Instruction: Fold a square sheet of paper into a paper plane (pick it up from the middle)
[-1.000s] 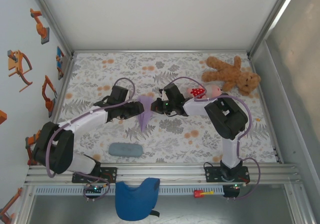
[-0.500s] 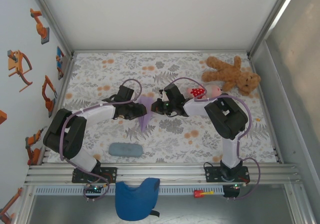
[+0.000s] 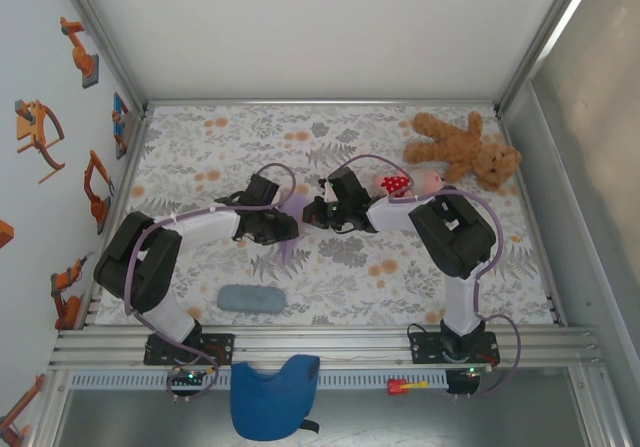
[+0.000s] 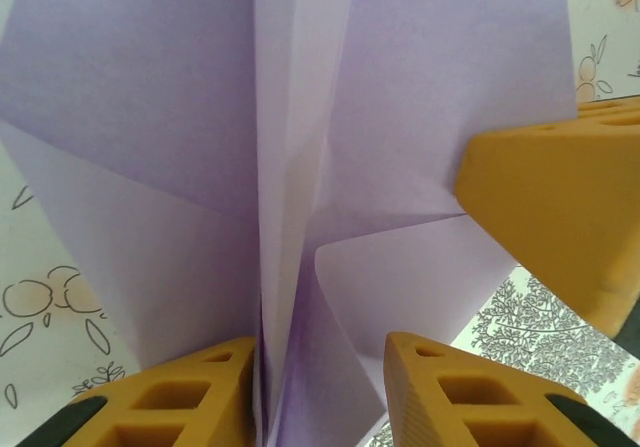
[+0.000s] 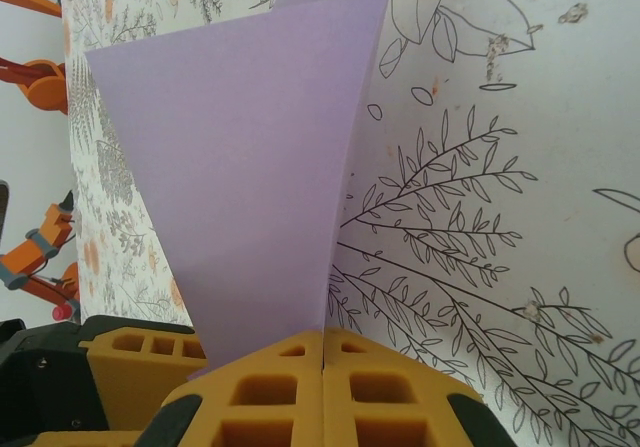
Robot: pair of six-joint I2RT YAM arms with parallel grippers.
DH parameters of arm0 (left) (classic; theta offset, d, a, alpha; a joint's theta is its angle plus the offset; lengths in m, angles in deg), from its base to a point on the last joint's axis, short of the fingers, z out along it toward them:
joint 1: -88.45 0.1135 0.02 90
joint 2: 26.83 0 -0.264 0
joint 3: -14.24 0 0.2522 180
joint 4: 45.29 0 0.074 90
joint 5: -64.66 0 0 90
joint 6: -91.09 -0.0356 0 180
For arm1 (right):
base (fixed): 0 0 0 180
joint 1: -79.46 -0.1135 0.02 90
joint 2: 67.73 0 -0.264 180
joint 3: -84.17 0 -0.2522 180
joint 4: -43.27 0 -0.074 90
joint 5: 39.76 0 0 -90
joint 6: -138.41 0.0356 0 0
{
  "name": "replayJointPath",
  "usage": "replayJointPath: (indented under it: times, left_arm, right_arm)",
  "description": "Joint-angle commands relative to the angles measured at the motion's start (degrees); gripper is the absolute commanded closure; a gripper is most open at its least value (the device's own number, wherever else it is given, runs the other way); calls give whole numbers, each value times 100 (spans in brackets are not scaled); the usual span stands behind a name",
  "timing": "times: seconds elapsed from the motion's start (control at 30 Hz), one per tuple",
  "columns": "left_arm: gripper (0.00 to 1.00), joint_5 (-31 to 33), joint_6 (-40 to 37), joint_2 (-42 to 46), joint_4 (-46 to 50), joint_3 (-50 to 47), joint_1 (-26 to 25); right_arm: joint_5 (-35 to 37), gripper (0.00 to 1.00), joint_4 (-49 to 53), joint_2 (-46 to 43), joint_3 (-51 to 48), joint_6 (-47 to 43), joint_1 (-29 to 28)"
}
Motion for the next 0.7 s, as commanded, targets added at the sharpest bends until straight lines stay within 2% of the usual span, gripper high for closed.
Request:
replayJointPath:
  times: [0.0, 0.43, 0.53, 0.67]
  left_arm:
    - [64, 275, -223, -138, 368, 279, -94]
    - [81, 805, -188, -445, 682, 597, -221]
    - [88, 875, -196, -435, 710, 632, -230]
    - [93, 983, -279, -364, 742, 718, -230]
  right_arm:
    - [-67, 100, -73, 62, 3, 21, 35]
    - [-36, 100, -25, -69, -29, 24, 33]
    - [148, 92, 196, -294, -53, -75, 67]
    - [698, 75, 674, -862, -205, -342, 117]
